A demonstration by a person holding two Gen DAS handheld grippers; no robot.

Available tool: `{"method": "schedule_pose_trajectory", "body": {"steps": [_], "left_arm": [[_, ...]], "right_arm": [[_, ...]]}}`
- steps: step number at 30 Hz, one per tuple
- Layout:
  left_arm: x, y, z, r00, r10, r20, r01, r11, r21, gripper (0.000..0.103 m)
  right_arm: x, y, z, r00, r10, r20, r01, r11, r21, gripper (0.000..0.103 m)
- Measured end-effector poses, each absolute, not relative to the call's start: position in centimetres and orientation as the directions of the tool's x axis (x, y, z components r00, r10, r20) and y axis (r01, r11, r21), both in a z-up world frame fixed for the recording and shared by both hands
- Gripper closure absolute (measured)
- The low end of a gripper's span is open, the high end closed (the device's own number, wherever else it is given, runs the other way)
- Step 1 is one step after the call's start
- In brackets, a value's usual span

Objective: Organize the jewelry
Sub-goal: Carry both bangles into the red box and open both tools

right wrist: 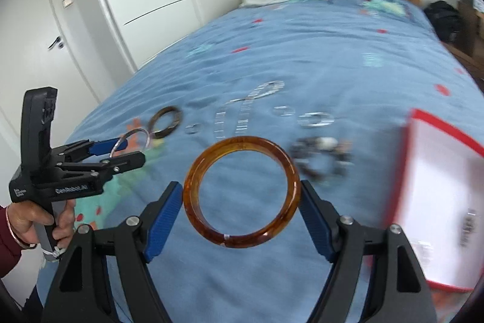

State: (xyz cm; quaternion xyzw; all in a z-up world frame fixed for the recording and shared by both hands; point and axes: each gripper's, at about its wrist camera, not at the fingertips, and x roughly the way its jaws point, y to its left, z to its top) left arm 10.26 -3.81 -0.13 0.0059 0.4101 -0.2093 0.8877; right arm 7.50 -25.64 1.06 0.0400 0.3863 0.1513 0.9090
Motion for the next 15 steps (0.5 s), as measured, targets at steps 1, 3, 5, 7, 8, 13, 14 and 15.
{"method": "schedule_pose_trajectory", "body": {"steps": [1,3,5,7,8,13,14,15], "left_arm": [[10.3,-5.1,0.1,0.568,-0.385,-0.727,0.396,0.903,-0.169,0.034],[10.6,-8.3,0.8,0.550,-0.427,-0.718,0.442,0.878,-0.183,0.034],[11.0,-12.3,1.6,0.527,-0.471,-0.708,0.495,0.847,-0.195,0.033],[11.5,-15.7,2.1,0.505,-0.505,-0.700,0.541,0.817,-0.200,0.034],[11.8,-17.7,2.4,0.491,-0.523,-0.696,0.567,0.799,-0.201,0.033],[13.2,-25.8,2.5,0.431,-0.578,-0.693,0.659,0.726,-0.195,0.033],[13.4,-26.8,2.4,0.421,-0.582,-0.696,0.671,0.716,-0.192,0.033],[13.6,-27.9,2.3,0.408,-0.586,-0.700,0.686,0.703,-0.189,0.033]], "right_arm": [[7.4,-27.1,1.4,0.661,0.289,-0.692,-0.227,0.957,0.183,0.027],[7.0,-30.6,2.1,0.671,0.251,-0.698,-0.190,0.968,0.165,0.027],[7.0,-33.9,2.6,0.677,0.216,-0.704,-0.155,0.976,0.151,0.027],[7.0,-37.3,3.0,0.679,0.190,-0.709,-0.123,0.982,0.145,0.027],[7.0,-38.8,3.2,0.681,0.178,-0.711,-0.110,0.984,0.141,0.027],[8.0,-44.6,2.9,0.662,0.165,-0.731,-0.096,0.986,0.136,0.027],[8.2,-45.3,2.7,0.657,0.165,-0.736,-0.102,0.986,0.130,0.027],[8.6,-46.0,2.4,0.650,0.165,-0.742,-0.109,0.986,0.124,0.027]]}}
